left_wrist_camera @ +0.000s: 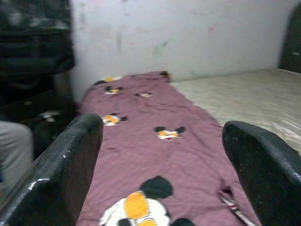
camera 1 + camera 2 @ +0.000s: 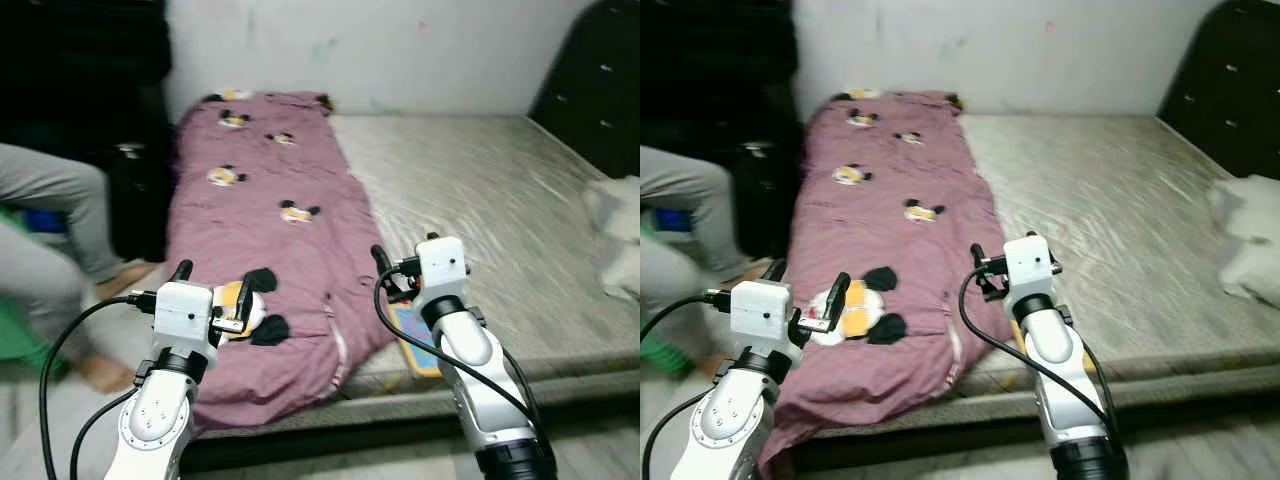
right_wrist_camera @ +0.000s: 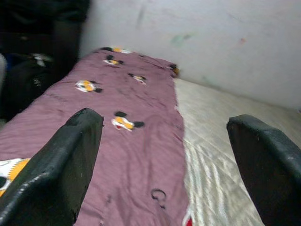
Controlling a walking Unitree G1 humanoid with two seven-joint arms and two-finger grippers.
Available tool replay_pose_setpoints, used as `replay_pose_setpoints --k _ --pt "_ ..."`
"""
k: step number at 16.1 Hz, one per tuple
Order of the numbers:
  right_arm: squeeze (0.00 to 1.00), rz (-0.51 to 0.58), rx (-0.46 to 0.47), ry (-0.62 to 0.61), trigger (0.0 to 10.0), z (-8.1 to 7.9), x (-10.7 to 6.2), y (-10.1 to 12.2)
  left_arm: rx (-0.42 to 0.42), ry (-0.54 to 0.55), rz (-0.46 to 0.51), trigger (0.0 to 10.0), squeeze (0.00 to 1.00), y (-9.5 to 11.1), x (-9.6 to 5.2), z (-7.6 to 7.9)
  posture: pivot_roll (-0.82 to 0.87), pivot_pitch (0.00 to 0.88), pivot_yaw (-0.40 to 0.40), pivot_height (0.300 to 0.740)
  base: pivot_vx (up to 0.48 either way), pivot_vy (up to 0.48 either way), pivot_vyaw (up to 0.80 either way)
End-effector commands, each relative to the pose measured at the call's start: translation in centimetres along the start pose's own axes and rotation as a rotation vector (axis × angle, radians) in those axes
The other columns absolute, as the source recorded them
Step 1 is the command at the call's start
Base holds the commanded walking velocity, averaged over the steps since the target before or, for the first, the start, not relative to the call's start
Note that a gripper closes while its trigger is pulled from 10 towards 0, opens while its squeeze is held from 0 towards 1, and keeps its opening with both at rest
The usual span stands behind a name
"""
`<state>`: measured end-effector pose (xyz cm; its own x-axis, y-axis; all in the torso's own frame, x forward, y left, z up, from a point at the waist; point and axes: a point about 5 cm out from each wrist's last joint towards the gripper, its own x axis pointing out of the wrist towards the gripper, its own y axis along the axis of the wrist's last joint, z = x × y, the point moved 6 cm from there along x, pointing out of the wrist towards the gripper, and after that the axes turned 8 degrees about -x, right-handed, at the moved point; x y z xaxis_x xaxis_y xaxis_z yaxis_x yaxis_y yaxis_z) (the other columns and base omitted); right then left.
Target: Clean up the room
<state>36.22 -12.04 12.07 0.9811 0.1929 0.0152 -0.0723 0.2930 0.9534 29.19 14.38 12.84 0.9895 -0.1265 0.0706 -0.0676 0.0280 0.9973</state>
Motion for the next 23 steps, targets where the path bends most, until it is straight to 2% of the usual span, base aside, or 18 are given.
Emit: replay_pose_setpoints --k 1,9,18,19,23 --pt "0.0 0.02 -0.003 0.009 10.0 -0.1 0.3 0.6 0.009 -0.003 -0.002 10.0 0.0 0.0 0.1 0.0 -0.02 0.0 -0.086 0.74 0.0 0.0 0.8" --pt "0.0 0.024 0.0 0.013 10.0 -0.2 0.5 0.6 -0.007 -0.019 -0.002 10.0 0.0 -0.1 0.2 0.4 -0.02 0.0 -0.086 0.74 0.0 -0.234 0.63" --pt "0.0 0.025 0.005 0.009 10.0 -0.3 0.6 0.6 -0.026 -0.018 0.008 10.0 0.0 0.0 0.5 0.5 -0.02 0.0 -0.088 0.74 0.0 -0.03 0.0" --pt "0.0 0.021 0.01 0.008 10.0 -0.3 0.5 0.5 -0.045 -0.027 0.019 10.0 0.0 0.1 0.4 0.7 -0.02 0.0 -0.088 0.74 0.0 0.0 0.0" --pt "0.0 0.014 0.023 0.003 10.0 -0.1 0.6 0.4 -0.031 -0.08 0.042 10.0 0.0 0.5 0.3 1.4 -0.03 0.0 -0.09 0.74 0.0 0.0 0.0"
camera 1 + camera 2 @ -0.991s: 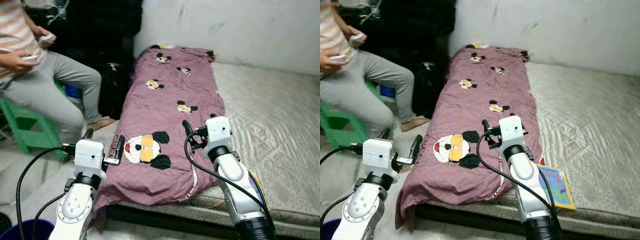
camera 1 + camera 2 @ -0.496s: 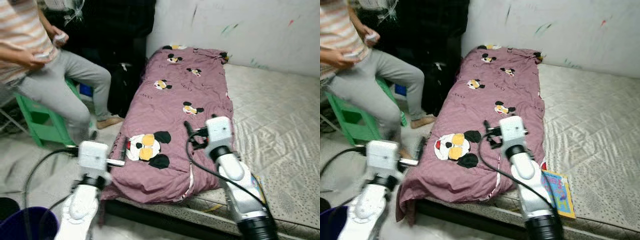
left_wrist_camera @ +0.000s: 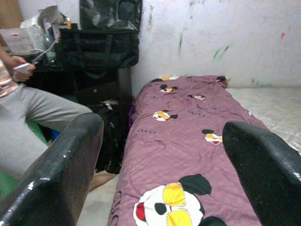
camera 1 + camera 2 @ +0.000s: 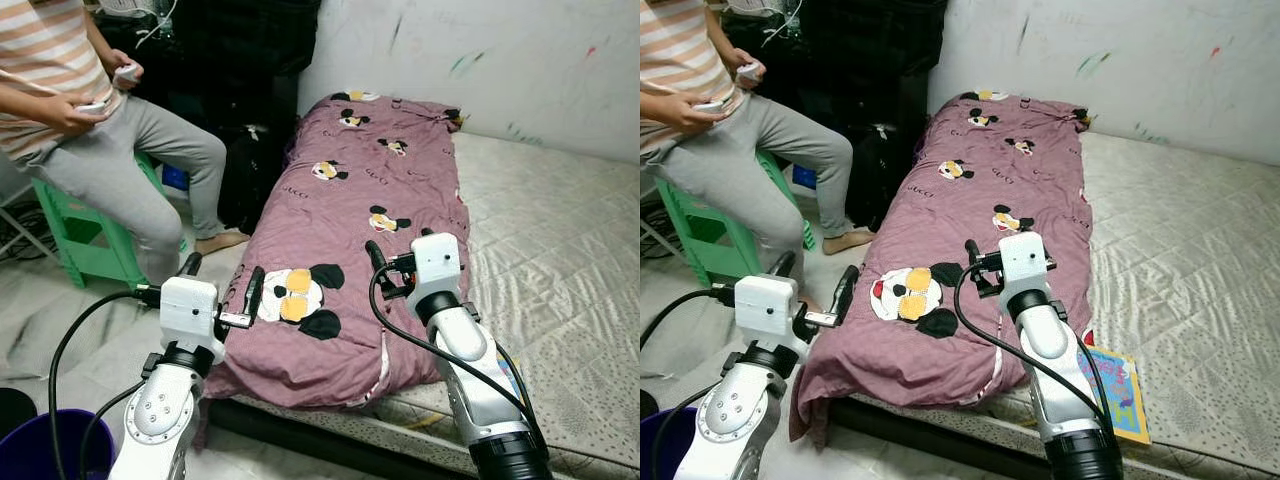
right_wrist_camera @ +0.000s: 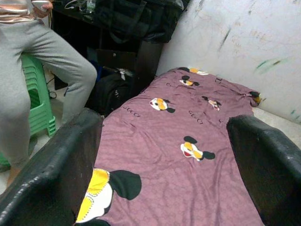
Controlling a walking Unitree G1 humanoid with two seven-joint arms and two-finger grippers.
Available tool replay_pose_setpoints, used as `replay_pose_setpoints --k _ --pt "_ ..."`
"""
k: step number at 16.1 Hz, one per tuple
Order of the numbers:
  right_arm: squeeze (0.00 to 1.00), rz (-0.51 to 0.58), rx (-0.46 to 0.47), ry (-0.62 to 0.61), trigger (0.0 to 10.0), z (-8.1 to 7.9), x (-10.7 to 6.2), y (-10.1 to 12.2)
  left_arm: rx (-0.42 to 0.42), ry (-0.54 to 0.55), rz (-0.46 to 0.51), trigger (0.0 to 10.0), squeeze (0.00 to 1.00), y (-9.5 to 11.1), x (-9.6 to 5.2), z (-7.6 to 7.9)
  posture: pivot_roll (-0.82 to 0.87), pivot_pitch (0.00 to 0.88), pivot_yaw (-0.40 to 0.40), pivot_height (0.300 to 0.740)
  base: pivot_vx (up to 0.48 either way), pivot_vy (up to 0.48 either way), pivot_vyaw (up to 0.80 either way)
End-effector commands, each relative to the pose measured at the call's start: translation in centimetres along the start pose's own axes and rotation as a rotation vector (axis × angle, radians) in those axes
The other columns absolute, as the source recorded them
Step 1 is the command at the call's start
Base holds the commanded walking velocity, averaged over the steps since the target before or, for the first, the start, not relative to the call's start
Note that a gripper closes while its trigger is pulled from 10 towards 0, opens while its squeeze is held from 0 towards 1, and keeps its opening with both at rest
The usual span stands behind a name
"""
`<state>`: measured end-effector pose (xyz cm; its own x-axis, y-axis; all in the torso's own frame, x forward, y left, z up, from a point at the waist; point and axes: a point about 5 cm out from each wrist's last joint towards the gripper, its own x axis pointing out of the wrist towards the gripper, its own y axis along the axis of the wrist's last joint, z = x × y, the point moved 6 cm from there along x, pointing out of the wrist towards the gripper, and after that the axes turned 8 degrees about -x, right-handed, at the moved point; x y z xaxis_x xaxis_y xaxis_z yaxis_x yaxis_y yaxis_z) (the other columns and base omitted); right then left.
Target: Clean up the room
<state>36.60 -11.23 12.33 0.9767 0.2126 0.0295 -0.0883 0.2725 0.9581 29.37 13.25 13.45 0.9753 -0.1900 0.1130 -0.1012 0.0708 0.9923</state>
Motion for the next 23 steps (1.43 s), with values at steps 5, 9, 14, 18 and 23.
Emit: replay_pose_setpoints --k 5,9,14,18,23 --pt "0.0 -0.008 0.005 -0.013 10.0 0.44 -0.05 -0.17 -0.011 -0.023 -0.004 10.0 0.0 -0.14 -0.16 0.43 -0.03 0.0 -0.087 0.74 0.286 0.0 0.0" --pt "0.0 -0.011 0.006 -0.019 10.0 0.6 -0.08 -0.28 -0.008 0.011 -0.015 10.0 0.0 -0.4 -0.05 0.0 -0.03 0.0 -0.085 0.74 0.0 0.0 0.0" --pt "0.0 -0.014 0.008 -0.022 10.0 0.61 -0.08 -0.35 0.008 0.018 -0.022 10.0 0.0 -0.45 0.07 0.0 -0.03 0.0 -0.082 0.74 0.0 0.0 -0.62" --pt "0.0 -0.013 0.004 -0.022 10.0 0.58 -0.06 -0.35 0.005 0.022 -0.024 10.0 0.0 -0.46 0.15 -0.08 -0.03 0.0 -0.082 0.74 0.0 -0.256 -0.12" --pt "0.0 -0.011 -0.013 -0.015 10.0 0.54 0.01 -0.31 -0.019 0.024 -0.017 10.0 0.0 -0.42 0.2 0.03 -0.03 0.0 -0.086 0.74 0.0 -0.105 0.0"
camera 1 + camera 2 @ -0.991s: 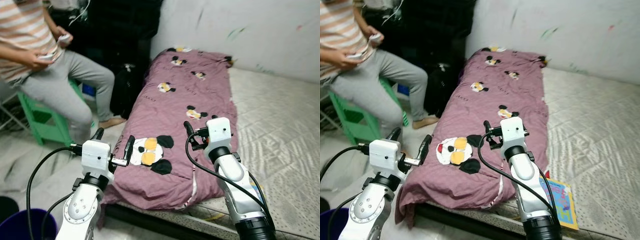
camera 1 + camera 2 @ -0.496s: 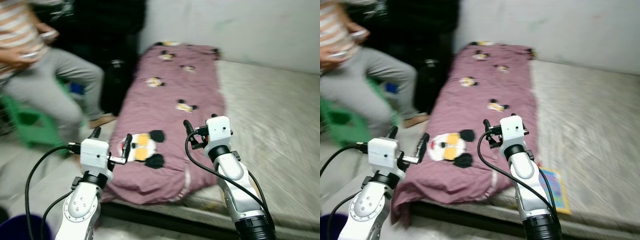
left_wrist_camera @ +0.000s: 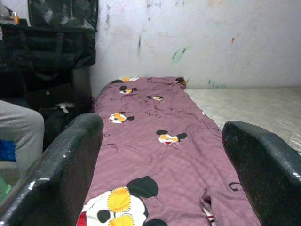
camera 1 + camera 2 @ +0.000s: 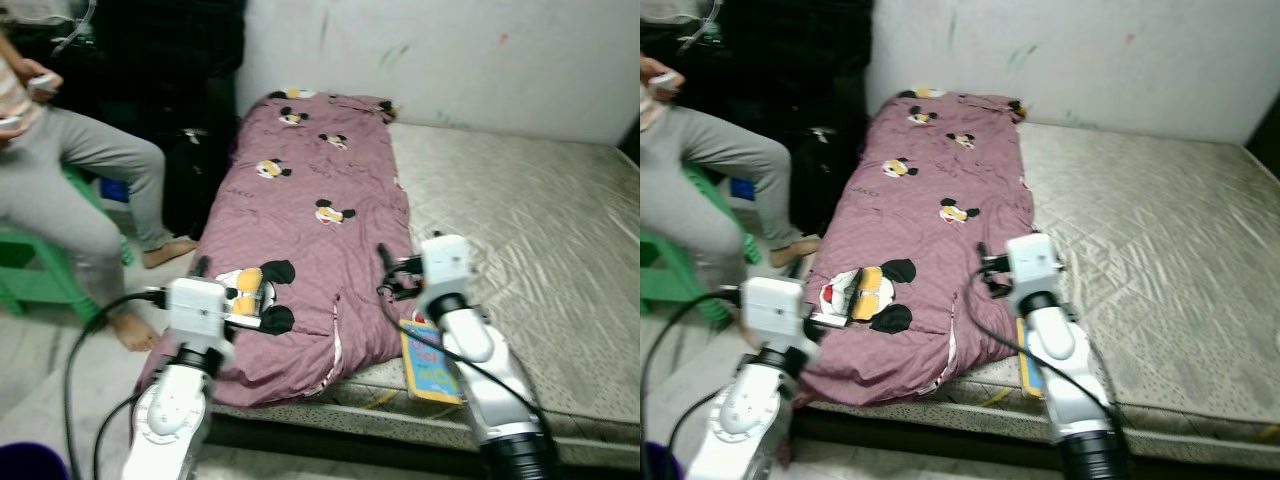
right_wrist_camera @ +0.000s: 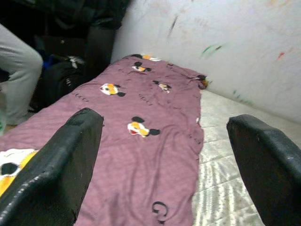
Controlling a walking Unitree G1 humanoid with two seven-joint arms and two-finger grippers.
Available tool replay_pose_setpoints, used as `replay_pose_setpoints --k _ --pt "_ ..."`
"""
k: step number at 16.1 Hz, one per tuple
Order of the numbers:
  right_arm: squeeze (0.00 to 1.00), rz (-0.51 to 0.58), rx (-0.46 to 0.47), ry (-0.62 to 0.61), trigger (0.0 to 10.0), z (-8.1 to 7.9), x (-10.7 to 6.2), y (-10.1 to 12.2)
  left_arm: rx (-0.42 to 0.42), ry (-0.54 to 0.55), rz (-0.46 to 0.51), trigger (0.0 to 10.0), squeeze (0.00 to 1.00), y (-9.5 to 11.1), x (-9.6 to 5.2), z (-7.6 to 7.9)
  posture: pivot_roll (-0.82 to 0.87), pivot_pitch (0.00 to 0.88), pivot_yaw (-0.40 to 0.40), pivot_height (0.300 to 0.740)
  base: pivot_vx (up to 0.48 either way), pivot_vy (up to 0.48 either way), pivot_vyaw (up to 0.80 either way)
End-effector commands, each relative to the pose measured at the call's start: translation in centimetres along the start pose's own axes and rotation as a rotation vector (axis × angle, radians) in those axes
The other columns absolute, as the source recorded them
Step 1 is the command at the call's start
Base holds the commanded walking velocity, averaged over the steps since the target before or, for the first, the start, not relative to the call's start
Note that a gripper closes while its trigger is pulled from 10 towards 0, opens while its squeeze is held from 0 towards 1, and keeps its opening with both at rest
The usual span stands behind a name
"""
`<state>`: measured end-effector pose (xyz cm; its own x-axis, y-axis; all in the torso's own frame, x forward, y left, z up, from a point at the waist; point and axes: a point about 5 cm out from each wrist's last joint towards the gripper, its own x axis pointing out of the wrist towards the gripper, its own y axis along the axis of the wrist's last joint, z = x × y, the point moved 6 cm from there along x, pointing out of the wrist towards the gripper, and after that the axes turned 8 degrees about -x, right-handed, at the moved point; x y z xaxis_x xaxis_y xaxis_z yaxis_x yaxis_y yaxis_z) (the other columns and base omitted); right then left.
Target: Clean up the room
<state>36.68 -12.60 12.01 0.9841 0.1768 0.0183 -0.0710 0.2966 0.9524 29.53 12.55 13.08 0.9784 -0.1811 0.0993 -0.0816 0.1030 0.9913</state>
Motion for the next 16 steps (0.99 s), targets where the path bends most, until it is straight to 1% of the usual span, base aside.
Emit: replay_pose_setpoints --k 1,3,4,5,6,16 --pt "0.0 0.011 0.007 0.018 10.0 -0.68 0.22 0.41 0.011 0.015 -0.002 10.0 0.0 0.05 -0.02 -0.62 -0.03 0.0 -0.086 0.74 0.0 0.0 0.0" --pt "0.0 0.012 0.003 0.02 10.0 -0.67 0.26 0.41 0.009 0.012 0.007 10.0 0.0 0.18 0.04 -0.63 -0.03 0.0 -0.087 0.74 0.0 0.0 0.0" --pt "0.0 0.012 0.001 0.021 10.0 -0.67 0.28 0.41 0.027 -0.01 0.014 10.0 0.0 0.34 0.01 -0.35 -0.03 0.0 -0.087 0.74 0.0 0.0 0.0" --pt "0.0 0.013 0.001 0.021 10.0 -0.67 0.29 0.42 0.022 -0.024 0.02 10.0 0.0 0.45 -0.04 -0.14 -0.03 0.0 -0.087 0.74 0.0 0.0 0.0" --pt "0.0 0.014 -0.001 0.022 10.0 -0.66 0.3 0.41 0.018 -0.041 0.026 10.0 0.0 0.55 -0.09 0.13 -0.03 0.0 -0.088 0.74 0.266 0.0 0.0" --pt "0.0 0.015 0.004 0.02 10.0 -0.75 0.33 0.43 0.01 -0.05 0.019 10.0 0.0 0.34 -0.2 0.15 -0.03 0.0 -0.086 0.74 0.344 0.0 0.0"
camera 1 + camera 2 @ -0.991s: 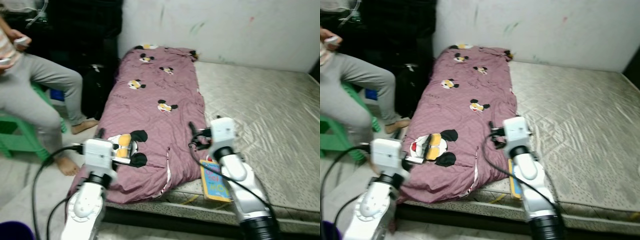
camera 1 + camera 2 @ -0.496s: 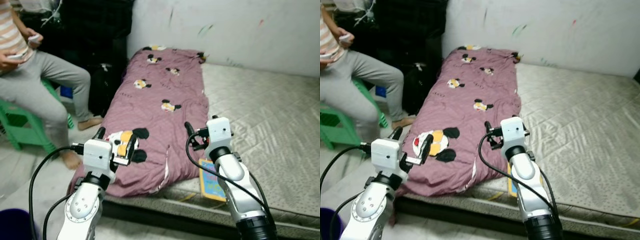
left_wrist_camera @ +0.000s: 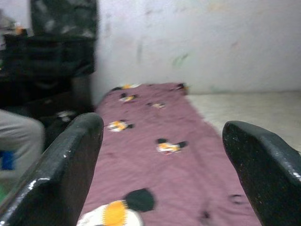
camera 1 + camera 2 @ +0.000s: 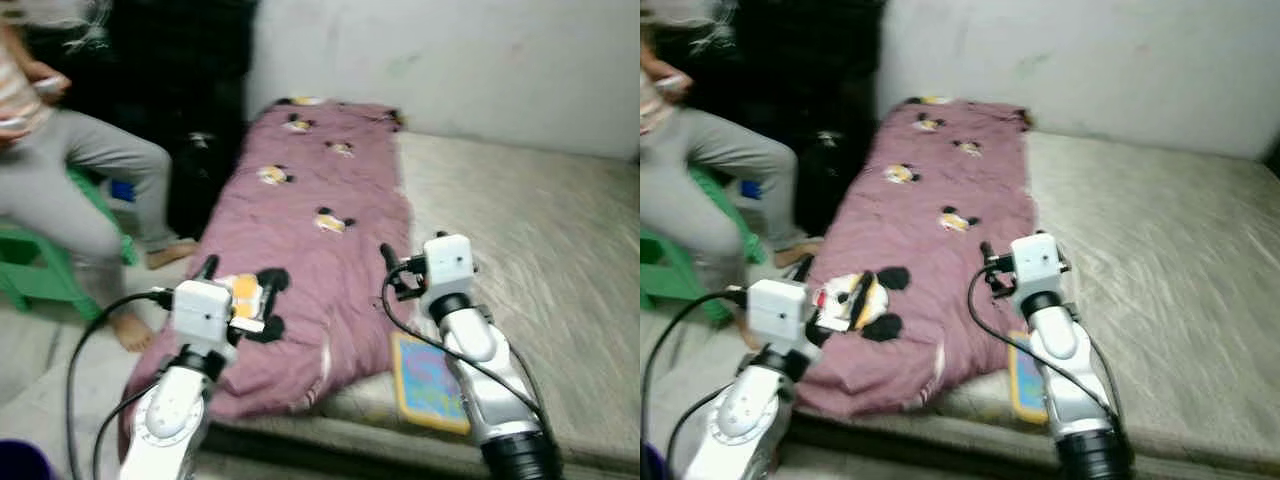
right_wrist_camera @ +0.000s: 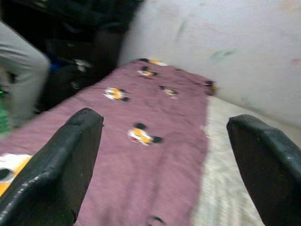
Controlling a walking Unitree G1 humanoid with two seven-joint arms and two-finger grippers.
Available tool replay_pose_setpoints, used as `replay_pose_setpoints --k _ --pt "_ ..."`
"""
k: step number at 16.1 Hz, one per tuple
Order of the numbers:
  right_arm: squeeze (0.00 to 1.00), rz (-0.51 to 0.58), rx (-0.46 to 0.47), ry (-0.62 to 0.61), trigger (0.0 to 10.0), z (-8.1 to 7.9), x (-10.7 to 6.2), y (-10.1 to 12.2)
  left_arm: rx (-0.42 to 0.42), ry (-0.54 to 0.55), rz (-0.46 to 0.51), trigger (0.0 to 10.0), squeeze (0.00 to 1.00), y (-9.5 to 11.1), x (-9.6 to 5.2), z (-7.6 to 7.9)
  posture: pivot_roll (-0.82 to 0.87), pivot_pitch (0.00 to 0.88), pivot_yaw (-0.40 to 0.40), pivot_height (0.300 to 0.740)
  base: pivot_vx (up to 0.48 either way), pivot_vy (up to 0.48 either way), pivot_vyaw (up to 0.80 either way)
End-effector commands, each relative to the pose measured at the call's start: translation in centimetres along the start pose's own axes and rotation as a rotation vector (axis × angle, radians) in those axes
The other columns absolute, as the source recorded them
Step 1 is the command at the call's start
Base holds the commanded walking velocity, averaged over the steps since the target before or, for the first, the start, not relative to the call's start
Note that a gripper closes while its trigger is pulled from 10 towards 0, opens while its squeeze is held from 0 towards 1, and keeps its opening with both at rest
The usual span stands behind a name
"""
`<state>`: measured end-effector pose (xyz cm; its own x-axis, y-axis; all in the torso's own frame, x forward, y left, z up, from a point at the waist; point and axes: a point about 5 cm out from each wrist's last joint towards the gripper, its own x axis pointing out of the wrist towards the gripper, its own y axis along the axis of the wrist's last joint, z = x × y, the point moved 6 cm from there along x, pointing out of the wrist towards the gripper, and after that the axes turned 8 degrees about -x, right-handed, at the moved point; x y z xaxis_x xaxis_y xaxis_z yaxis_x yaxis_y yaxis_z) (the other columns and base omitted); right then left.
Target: Clean up the room
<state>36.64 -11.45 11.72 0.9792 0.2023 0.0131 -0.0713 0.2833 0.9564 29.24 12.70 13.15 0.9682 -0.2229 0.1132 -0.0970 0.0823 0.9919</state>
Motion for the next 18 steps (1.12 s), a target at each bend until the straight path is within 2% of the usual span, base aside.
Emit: replay_pose_setpoints --k 1,9,12,18 --pt "0.0 0.012 -0.009 -0.007 10.0 0.42 0.17 0.38 -0.014 0.005 0.0 10.0 0.0 0.08 0.15 0.06 -0.03 0.0 -0.085 0.74 0.0 0.0 0.0" --pt "0.0 0.014 -0.023 -0.008 10.0 0.45 0.19 0.37 0.002 0.03 -0.004 10.0 0.0 0.06 0.32 -0.18 -0.03 0.0 -0.083 0.74 0.0 0.0 0.05" --pt "0.0 0.015 -0.022 -0.008 10.0 0.46 0.2 0.36 0.002 0.03 -0.004 10.0 0.0 0.05 0.39 -0.15 -0.03 0.0 -0.083 0.74 0.0 -0.271 0.49" --pt "0.0 0.013 -0.018 -0.012 10.0 0.57 0.25 0.33 -0.007 0.027 -0.003 10.0 0.0 0.05 0.54 -0.05 -0.04 0.0 -0.085 0.74 0.0 -0.276 0.0"
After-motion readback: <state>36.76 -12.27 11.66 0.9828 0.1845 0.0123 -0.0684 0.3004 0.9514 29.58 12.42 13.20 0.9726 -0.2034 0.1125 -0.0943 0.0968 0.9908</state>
